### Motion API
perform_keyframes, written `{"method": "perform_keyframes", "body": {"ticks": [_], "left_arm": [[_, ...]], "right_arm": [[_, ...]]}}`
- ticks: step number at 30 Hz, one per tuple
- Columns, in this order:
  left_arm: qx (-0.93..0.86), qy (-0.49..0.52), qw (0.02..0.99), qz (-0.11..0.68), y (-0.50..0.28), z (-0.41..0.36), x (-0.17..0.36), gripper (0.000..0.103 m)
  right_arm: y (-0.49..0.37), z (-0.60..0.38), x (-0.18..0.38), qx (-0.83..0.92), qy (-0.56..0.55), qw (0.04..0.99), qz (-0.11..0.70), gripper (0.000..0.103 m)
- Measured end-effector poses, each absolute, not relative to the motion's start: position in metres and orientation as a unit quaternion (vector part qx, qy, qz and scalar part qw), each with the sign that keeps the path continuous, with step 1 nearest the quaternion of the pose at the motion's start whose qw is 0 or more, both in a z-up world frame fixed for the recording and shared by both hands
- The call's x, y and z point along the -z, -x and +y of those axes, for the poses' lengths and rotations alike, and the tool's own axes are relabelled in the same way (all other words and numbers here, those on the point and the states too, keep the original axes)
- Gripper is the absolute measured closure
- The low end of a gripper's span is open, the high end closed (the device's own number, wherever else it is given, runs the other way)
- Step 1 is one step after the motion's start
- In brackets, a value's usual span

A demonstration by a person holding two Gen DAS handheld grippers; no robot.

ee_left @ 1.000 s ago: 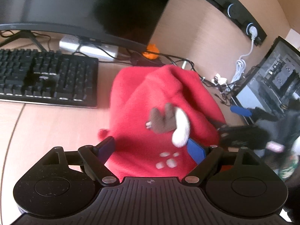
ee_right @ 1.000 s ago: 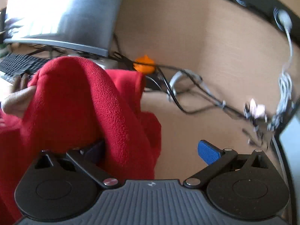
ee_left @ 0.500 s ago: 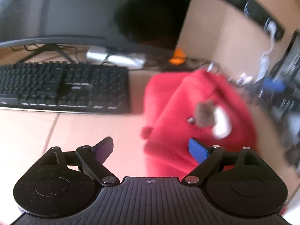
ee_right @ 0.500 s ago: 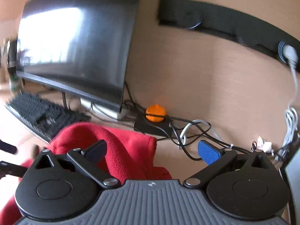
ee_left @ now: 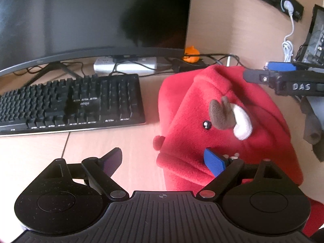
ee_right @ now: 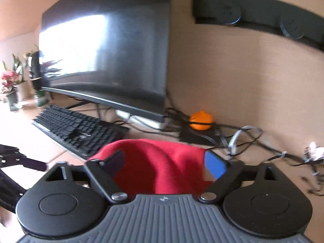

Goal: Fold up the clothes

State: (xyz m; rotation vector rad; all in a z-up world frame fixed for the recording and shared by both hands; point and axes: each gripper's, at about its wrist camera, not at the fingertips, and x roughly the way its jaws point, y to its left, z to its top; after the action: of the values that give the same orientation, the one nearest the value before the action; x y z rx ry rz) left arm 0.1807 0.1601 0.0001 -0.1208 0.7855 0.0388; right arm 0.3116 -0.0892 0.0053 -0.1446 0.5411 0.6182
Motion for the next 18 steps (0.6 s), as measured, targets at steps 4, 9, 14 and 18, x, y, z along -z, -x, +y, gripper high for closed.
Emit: {"method": "perform_keyframes", "body": {"ticks": [4, 9, 14, 18], "left_arm": [[0.017, 0.102, 0.932, 0.348, -0.176, 0.167, -0.010, 0.010], [0.059, 0.165, 0.929, 0.325, -0.174, 0.178, -0.011, 0.010], [0.102, 0.168, 0.924, 0.329, -0.158, 0.169, -0.015, 0.013], [0.136, 0.171, 0.918, 0.331, -0.145, 0.161, -0.018, 0.014]], "right_arm": [[-0.322, -0.086, 0.024, -0.272, 0.058, 0.907, 0.315, 0.051], [-0.320, -0.101, 0.042, -0.271, 0.037, 0.900, 0.338, 0.051], [-0.317, -0.104, 0.036, -0.290, 0.038, 0.896, 0.335, 0.055], [-0.314, -0.098, 0.033, -0.314, 0.046, 0.889, 0.331, 0.055]]}}
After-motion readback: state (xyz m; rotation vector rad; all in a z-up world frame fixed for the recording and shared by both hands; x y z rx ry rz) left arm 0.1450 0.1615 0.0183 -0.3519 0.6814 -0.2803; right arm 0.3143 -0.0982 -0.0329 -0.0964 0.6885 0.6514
